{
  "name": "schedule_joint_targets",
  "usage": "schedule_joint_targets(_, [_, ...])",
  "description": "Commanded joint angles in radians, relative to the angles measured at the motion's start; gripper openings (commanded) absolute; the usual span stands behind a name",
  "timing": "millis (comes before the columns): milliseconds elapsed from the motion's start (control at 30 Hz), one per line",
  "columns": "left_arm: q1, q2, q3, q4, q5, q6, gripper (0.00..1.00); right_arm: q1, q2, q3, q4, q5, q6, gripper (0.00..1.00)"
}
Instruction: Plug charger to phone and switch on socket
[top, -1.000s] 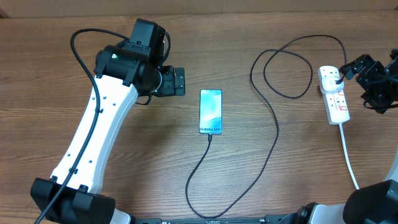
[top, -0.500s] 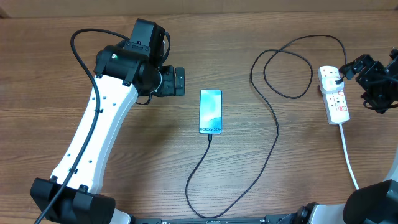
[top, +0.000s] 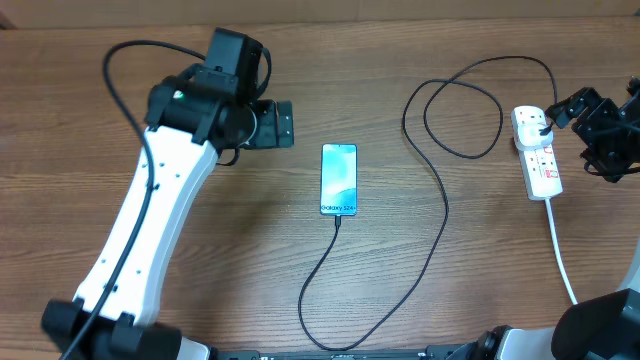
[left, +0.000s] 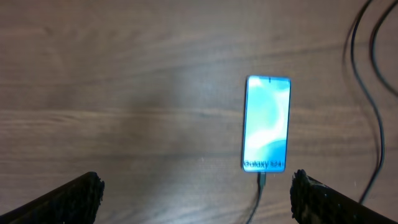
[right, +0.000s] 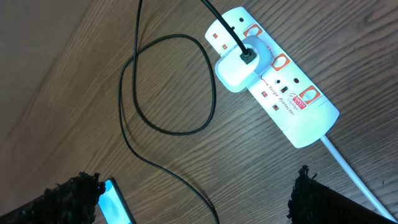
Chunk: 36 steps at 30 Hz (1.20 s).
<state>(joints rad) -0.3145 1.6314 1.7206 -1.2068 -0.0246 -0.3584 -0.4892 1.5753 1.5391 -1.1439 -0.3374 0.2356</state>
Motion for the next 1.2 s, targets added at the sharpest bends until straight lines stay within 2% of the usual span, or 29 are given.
schedule_joint_targets(0, [0.000,-0.116,-0.020,0.039,-0.108,0.023,1.00,0.003,-0.008,0.019,0.005,-0.003,0.003,1.00])
schedule_joint_targets(167, [0.000,-0.243,-0.137,0.143,-0.145,0.024,1.00,0.003,-0.008,0.019,0.005,-0.003,0.003,1.00])
schedule_joint_targets(367, [0.000,-0.499,-0.468,0.389,-0.188,0.023,1.00,0.003,-0.008,0.019,0.005,-0.003,0.003,1.00])
schedule_joint_targets(533, [0.000,-0.755,-0.784,0.670,-0.189,0.034,1.00,0.003,-0.008,0.019,0.005,-0.003,0.003,1.00])
schedule_joint_targets(633, [0.002,-0.951,-0.997,0.903,-0.188,0.113,1.00,0.003,-0.008,0.019,0.005,-0.003,0.003,1.00])
schedule_joint_targets(800, [0.002,-1.147,-1.202,1.132,-0.188,0.179,1.00,0.003,-0.008,0.019,0.005,-0.003,0.003,1.00])
schedule_joint_targets(1000, [0.035,-1.344,-1.398,1.286,-0.168,0.201,1.00,0.003,-0.008,0.019,0.005,-0.003,0.003,1.00])
schedule_joint_targets(1167, [0.099,-1.474,-1.508,1.317,-0.141,0.217,1.00,0.003,-0.008,0.019,0.005,-0.003,0.003,1.00])
